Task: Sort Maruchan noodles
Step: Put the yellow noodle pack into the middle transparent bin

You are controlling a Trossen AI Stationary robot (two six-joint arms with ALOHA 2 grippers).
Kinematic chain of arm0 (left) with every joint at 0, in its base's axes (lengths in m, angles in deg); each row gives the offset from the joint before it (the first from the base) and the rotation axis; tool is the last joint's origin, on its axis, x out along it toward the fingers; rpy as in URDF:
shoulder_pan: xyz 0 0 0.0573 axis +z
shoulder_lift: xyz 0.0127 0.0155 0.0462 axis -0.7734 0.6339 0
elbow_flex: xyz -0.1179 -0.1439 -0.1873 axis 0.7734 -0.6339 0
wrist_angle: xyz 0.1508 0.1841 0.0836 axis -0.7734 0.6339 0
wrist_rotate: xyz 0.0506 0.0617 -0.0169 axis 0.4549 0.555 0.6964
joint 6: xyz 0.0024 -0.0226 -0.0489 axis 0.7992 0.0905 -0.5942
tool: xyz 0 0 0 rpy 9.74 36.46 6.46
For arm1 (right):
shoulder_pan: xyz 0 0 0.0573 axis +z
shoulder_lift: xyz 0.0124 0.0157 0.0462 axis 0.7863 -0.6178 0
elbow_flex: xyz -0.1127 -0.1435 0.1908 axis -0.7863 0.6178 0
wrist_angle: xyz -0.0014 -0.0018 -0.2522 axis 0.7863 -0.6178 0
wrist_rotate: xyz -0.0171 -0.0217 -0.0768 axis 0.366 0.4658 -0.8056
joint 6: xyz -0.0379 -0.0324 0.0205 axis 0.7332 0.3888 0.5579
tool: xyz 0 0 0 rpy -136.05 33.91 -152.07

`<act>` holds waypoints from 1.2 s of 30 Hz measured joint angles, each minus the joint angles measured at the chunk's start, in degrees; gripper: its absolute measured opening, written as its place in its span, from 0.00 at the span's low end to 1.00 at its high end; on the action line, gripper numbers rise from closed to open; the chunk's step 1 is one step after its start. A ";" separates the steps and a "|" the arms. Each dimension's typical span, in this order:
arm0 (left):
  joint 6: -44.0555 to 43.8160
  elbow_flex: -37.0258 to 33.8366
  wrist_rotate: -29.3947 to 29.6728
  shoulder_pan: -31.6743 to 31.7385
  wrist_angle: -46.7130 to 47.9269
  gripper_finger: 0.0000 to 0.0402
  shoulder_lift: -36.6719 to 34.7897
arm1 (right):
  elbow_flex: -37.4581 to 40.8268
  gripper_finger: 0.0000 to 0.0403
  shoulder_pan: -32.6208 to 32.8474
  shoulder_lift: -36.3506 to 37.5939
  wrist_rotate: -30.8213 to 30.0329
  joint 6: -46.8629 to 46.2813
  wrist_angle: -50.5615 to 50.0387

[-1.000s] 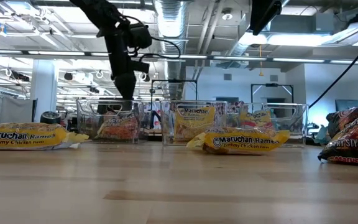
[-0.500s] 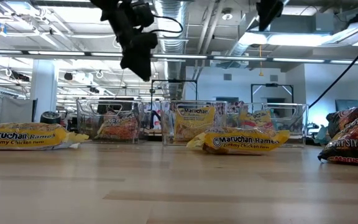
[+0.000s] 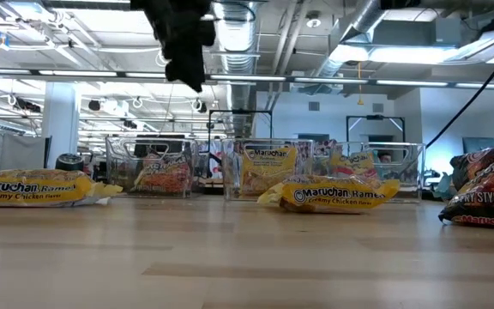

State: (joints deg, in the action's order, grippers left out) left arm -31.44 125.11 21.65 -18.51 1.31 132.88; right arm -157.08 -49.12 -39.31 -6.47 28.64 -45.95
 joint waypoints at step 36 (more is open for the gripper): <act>-11.17 -0.04 -0.26 -26.45 3.63 0.40 -12.81 | 0.01 0.53 33.53 -13.98 -1.26 -28.46 0.97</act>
State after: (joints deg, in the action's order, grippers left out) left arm -42.61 125.06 21.40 -44.96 4.94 120.06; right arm -157.07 -15.58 -53.29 -7.73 0.18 -44.98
